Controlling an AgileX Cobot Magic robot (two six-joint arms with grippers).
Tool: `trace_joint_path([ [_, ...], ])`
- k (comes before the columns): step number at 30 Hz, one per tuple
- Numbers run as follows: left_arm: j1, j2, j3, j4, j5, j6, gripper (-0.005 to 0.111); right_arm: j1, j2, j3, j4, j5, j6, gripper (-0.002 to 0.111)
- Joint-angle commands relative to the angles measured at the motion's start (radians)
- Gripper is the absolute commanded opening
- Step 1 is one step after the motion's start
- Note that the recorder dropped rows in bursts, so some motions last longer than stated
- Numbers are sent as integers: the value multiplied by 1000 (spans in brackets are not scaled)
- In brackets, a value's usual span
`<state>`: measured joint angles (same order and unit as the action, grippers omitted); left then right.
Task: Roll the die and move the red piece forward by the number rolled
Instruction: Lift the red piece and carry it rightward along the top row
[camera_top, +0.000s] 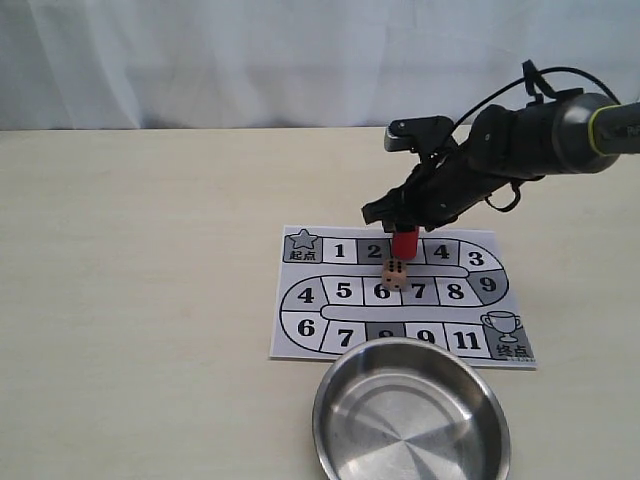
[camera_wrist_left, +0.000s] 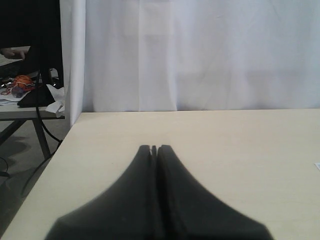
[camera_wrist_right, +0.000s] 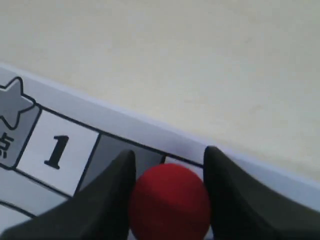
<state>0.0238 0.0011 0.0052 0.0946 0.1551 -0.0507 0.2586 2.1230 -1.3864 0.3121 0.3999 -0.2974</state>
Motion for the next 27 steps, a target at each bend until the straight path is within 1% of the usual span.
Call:
trace_joint_path([
  [1, 0, -1, -5, -2, -13, -2, 0, -5, 14, 4, -7, 20, -2, 4],
  [12, 0, -1, -5, -2, -13, -2, 0, -16, -41, 4, -41, -5, -2, 4],
  [19, 0, -1, -5, -2, -13, -2, 0, -92, -111, 4, -41, 25, 37, 4],
  [22, 0, -1, -5, -2, -13, -2, 0, -106, -113, 8, -41, 47, 24, 4],
  [24, 0, -1, -5, -2, -13, -2, 0, -106, -113, 38, -41, 15, -14, 4],
  [27, 0, -1, -5, 0, -13, -2, 0, -104, -113, 94, -38, -69, -21, 4],
])
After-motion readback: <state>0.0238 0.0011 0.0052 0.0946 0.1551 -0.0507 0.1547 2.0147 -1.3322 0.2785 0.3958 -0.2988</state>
